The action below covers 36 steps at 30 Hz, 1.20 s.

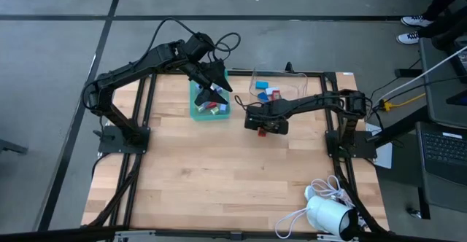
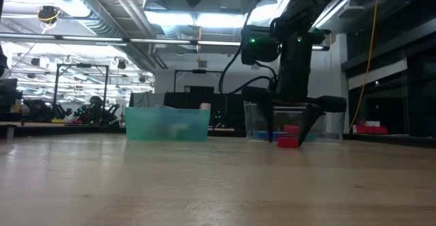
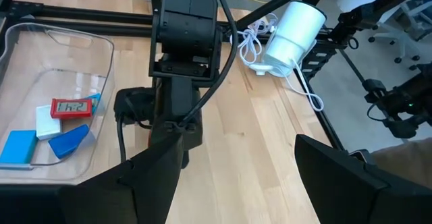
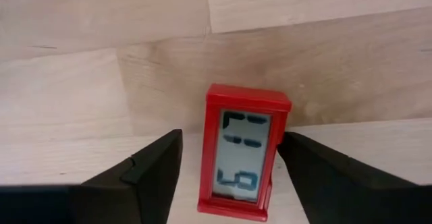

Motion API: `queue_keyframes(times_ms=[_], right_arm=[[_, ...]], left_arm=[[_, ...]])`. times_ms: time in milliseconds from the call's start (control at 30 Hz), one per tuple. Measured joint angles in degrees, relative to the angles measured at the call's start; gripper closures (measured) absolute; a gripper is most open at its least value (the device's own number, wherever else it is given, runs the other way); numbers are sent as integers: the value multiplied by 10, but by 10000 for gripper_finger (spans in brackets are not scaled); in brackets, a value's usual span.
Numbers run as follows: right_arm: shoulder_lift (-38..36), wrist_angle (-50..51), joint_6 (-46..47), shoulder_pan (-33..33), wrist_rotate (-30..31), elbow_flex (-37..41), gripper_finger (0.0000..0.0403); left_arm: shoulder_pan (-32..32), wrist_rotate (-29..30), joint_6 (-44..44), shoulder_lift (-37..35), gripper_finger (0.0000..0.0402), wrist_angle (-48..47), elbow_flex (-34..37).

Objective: Pick & Place Office items
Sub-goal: Put the red digital clock into the transparent bin

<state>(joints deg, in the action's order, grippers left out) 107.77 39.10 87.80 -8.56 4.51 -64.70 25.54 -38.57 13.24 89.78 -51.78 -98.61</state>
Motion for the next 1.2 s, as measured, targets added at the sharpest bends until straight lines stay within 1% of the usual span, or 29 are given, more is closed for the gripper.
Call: queue_keyframes(times_ms=[233, 333, 600, 767, 867, 967, 1100, 1200], right_arm=[[0, 9, -5, 0, -4, 0, 191], [0, 11, -13, 0, -16, 1, 209], [0, 13, -29, 1, -21, 0, 237], [0, 12, -36, 1, -29, 0, 267], [-3, 4, -46, 5, -41, -4, 269], [-8, -10, -55, 15, -39, -20, 269], [-45, -10, -67, 17, -17, -41, 269], [-87, -3, -73, 15, 19, -44, 269]], left_arm=[[0, 0, 5, 0, 124, 0, 0], [0, 0, 5, 0, 124, 0, 0], [0, 0, 6, 0, 124, 0, 0], [0, 1, 6, 0, 124, 0, 0], [0, 1, 6, 0, 124, 1, 0], [1, 1, 6, 0, 124, 1, 0], [1, 2, 9, 0, 124, 2, 0], [1, 2, 9, 0, 124, 9, 0]])
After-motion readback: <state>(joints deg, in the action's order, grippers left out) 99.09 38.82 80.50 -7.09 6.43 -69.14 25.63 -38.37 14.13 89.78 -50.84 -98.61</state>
